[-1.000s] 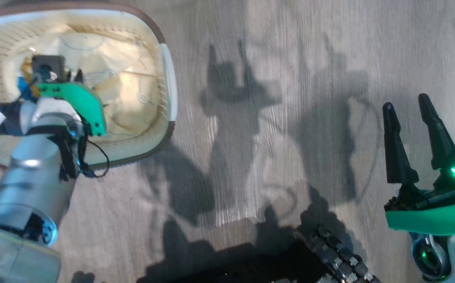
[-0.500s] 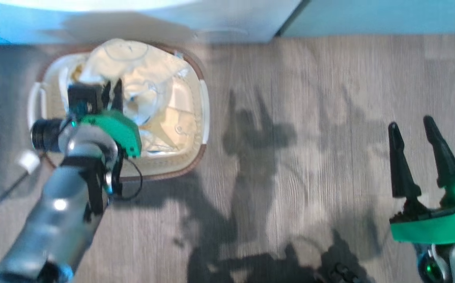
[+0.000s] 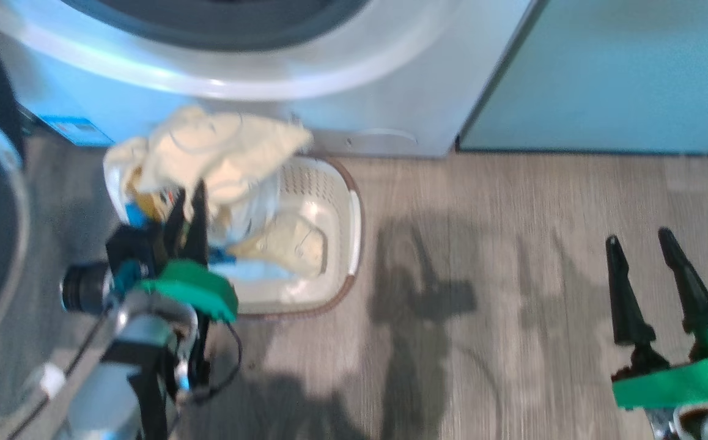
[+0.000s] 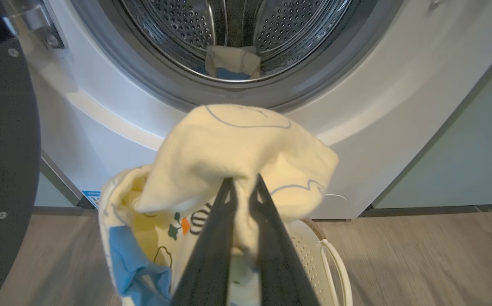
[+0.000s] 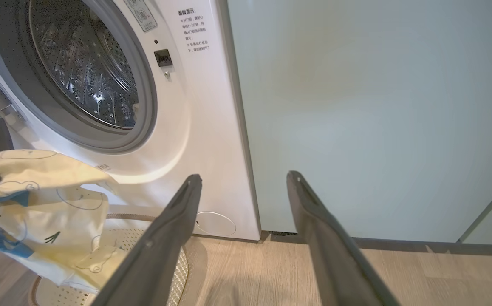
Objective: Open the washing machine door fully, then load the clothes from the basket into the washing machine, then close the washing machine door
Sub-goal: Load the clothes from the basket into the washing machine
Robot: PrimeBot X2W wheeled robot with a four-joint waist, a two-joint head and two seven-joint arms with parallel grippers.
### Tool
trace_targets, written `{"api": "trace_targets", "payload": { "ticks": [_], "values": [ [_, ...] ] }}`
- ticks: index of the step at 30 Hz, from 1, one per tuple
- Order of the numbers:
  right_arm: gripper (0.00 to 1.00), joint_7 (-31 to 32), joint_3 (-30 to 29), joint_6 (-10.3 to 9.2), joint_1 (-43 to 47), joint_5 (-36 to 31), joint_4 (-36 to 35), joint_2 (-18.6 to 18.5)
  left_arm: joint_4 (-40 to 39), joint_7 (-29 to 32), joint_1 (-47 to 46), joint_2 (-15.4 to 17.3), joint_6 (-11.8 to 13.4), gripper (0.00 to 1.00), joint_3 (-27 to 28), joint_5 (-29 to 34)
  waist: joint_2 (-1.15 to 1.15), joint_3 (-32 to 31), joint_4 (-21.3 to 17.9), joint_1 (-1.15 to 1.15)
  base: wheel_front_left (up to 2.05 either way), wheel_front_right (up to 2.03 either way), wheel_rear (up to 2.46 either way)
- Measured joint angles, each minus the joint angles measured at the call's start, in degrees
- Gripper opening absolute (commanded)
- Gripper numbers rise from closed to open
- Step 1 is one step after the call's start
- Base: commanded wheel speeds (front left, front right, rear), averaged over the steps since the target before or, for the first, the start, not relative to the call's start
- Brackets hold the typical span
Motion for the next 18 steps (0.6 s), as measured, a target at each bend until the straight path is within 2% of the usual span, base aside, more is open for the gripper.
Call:
{"api": "trace_targets", "payload": {
  "ticks": [10,18],
  "values": [
    [1.0,0.01,-0.11,0.0,3.65,-2.22,0.99,-0.49,-10.98,0.0,11.56,0.15,1.38,0.0,0.92,1.87,0.0,-9.25,3.08,0.0,0.0,0.0,0.0],
    [1.0,1.14,-0.42,0.0,7.75,-2.97,0.76,-0.49,-15.58,0.58,18.38,1.59,2.03,0.0,0.78,1.87,0.0,-15.22,4.61,0.0,0.0,0.0,0.0]
  ]
}}
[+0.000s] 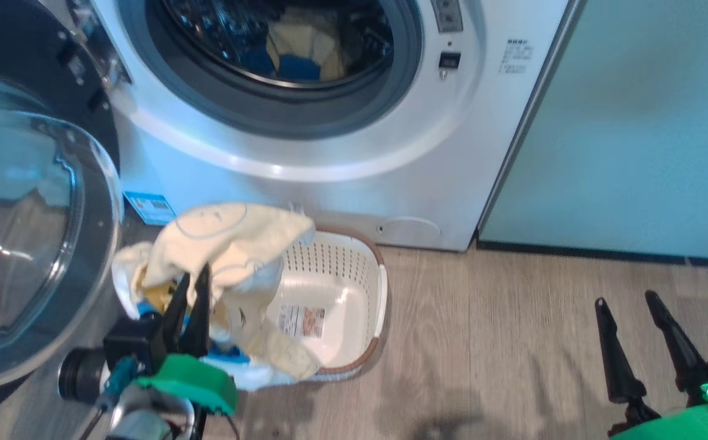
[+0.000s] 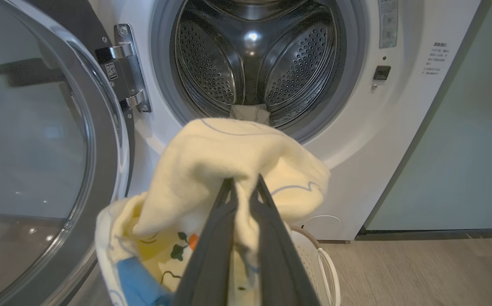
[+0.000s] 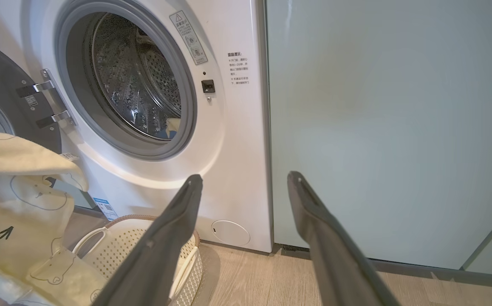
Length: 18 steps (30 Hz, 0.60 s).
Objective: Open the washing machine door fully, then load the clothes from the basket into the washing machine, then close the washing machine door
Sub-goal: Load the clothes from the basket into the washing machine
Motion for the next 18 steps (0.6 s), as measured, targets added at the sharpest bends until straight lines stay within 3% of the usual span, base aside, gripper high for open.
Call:
{"api": "trace_targets", "payload": {
  "ticks": [11,18],
  "values": [
    [1.0,2.85,-0.01,0.0,4.16,-0.48,-0.97,0.21,-2.22,1.87,6.58,0.57,0.04,0.0,-1.27,-0.67,0.0,-7.12,0.25,0.0,0.0,0.0,0.0],
    [1.0,3.26,0.07,0.0,5.13,-0.49,-1.89,0.4,-2.91,2.19,8.03,0.82,0.59,0.0,-1.3,-0.68,0.0,-8.1,0.11,0.0,0.0,0.0,0.0]
  ]
}}
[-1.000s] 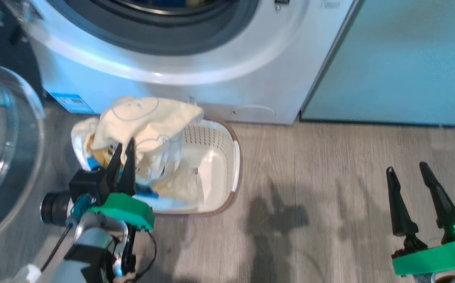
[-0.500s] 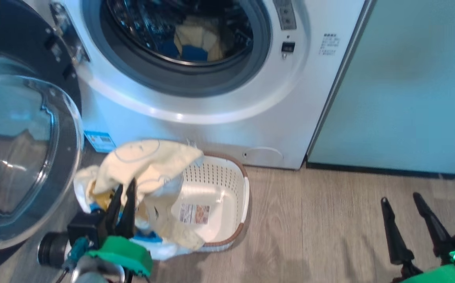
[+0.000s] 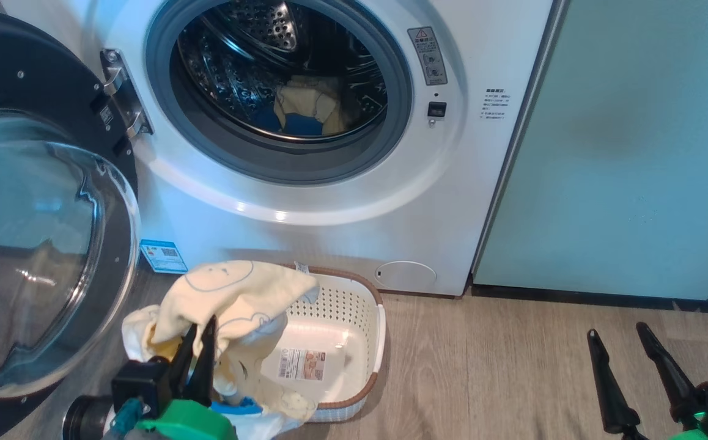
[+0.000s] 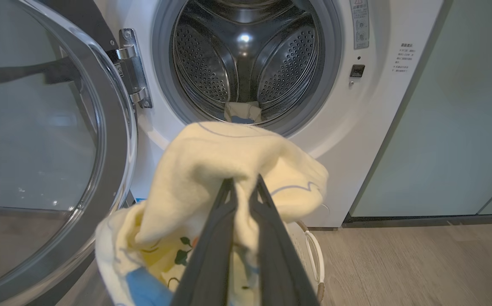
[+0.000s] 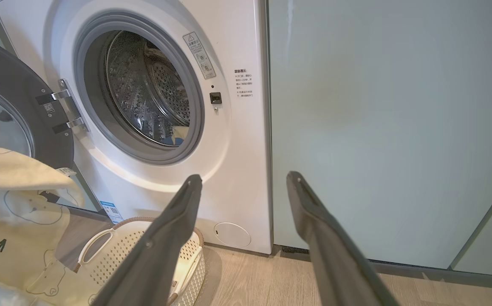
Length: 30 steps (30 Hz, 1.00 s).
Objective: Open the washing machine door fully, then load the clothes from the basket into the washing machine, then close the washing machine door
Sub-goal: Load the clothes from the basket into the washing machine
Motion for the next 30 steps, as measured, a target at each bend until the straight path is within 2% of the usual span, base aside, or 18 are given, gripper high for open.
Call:
{"api": "trace_targets", "payload": {
  "ticks": [21,30],
  "values": [
    [1.0,0.08,0.44,0.0,0.01,-0.44,-0.53,0.26,0.01,0.36,-0.1,0.19,0.24,0.0,-0.83,-0.51,0.0,0.74,-0.21,0.0,0.0,0.0,0.0],
    [1.0,-0.04,0.96,0.0,-0.24,-0.38,-0.93,0.37,4.13,0.7,-7.95,0.21,-1.35,0.0,-1.54,-1.33,0.0,3.75,-1.64,0.01,0.0,0.0,0.0]
  ]
}}
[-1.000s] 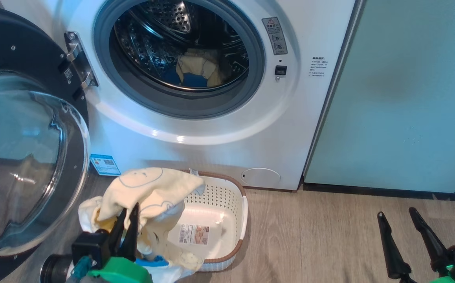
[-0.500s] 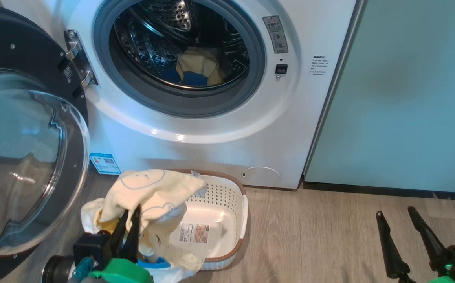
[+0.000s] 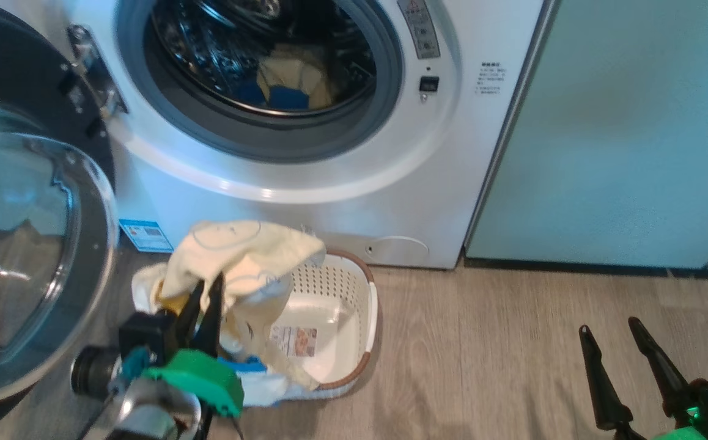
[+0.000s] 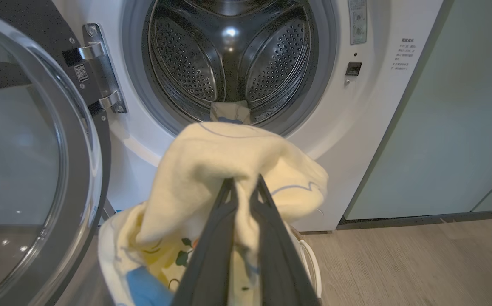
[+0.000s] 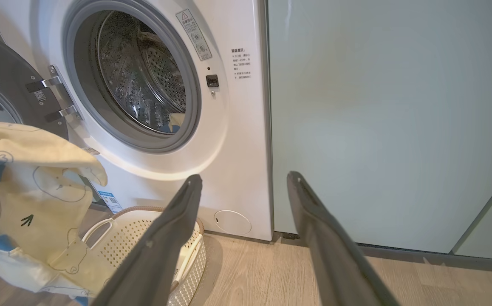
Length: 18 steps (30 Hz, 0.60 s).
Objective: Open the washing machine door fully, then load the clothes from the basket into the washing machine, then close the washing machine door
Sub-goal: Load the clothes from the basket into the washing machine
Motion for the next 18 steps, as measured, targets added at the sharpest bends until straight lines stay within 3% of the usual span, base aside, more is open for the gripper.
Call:
{"api": "trace_targets", "payload": {
  "ticks": [18],
  "values": [
    [1.0,-3.77,-0.03,0.0,-7.09,4.63,2.61,0.42,19.75,2.78,-27.89,1.58,-5.53,0.0,2.49,-2.5,0.0,14.61,-7.8,0.01,0.0,0.0,0.0]
  ]
}}
